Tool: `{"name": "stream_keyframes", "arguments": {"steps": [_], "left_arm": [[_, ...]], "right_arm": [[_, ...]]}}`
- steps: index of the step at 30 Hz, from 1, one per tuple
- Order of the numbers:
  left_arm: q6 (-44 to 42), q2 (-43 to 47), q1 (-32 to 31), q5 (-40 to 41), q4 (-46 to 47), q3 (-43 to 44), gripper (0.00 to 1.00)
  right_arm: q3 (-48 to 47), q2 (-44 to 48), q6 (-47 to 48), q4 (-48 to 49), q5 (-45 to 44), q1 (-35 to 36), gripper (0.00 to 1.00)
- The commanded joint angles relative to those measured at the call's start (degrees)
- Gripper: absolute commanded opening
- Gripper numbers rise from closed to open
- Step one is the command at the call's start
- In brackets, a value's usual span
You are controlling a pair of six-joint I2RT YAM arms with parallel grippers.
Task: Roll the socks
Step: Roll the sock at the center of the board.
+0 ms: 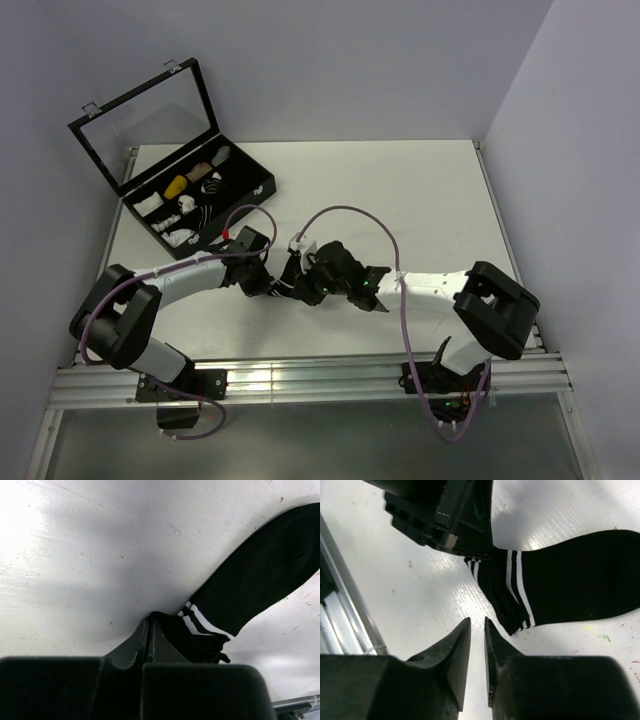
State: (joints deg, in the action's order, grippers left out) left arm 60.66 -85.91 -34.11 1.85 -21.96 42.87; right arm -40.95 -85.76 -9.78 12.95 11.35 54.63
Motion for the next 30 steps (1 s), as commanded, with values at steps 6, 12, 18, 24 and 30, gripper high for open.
{"name": "stream_keyframes", "arguments": {"steps": [6,12,18,24,30], "left_arm": [[-1.1,0.0,-0.2,-0.4,-0.5,1.2,0.0],[-1.2,0.2,-0.2,-0.8,-0.3,0.7,0.0],[-1.3,0.5,-0.2,-1.1,0.1,0.2,0.0],[-1.2,0.2,-0.2,-1.3,0.2,0.5,0.0],[-1.2,-0.3,-0.2,-1.3,0.0,0.7,0.0]], "right_arm": [[-4.0,-6.8,0.6,2.5,-1.2,0.4,0.17],[-4.9,-9.5,-1.1,2.9,-0.3,-1.4,0.15],[-6.8,-10.3,-1.8,0.9,1.1,-3.7,0.14],[-7.8,-13.8,-1.6,0.4,2.2,-4.1,0.13],[-7.8,-11.2,-1.7,-1.0,1.3,-4.1,0.13]]}}
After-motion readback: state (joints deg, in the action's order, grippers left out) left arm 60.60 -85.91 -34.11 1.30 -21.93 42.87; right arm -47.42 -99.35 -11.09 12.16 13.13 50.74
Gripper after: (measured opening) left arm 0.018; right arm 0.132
